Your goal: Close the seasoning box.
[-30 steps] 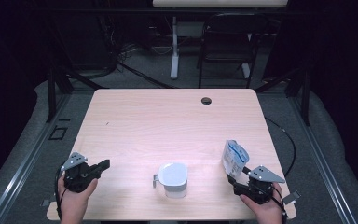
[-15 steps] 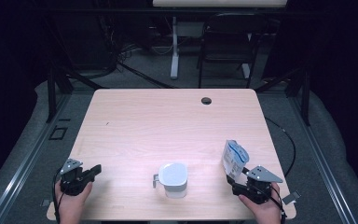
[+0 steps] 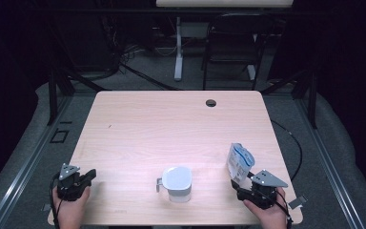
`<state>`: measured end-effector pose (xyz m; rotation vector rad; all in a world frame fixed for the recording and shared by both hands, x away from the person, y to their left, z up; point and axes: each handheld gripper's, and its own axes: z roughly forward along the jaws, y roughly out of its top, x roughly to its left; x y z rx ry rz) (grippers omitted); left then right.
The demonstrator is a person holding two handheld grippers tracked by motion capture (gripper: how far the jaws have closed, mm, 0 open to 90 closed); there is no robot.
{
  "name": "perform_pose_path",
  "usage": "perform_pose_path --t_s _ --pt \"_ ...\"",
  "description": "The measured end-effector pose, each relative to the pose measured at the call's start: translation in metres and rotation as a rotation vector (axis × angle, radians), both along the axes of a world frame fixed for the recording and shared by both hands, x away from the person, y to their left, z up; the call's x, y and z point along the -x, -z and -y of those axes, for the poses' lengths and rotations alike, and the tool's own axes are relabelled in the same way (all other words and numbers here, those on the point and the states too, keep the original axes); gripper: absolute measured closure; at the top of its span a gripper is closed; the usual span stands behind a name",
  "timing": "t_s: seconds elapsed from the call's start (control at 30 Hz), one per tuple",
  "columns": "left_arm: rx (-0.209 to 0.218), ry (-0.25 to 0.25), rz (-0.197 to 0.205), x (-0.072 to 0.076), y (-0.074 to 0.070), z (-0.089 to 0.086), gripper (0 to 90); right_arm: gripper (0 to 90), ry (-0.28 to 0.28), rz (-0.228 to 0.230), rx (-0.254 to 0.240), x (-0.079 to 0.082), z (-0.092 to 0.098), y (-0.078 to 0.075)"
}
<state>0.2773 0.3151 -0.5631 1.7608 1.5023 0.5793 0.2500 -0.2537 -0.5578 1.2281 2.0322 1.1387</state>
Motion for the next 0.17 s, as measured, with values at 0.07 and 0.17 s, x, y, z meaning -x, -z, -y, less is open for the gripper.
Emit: perform_pose_path --t_s 0.07,0.17 --pt "0.009 -0.013 0.001 0.0006 -0.0017 -0.0019 84.5 34.9 -0.001 -0.007 0.018 0.0001 0.0011 -0.0001" --pt "0.014 -0.032 0.026 -0.0002 -0.0025 -0.0027 73.6 34.9 -0.002 -0.009 0.010 -0.0006 0.0009 0.0034"
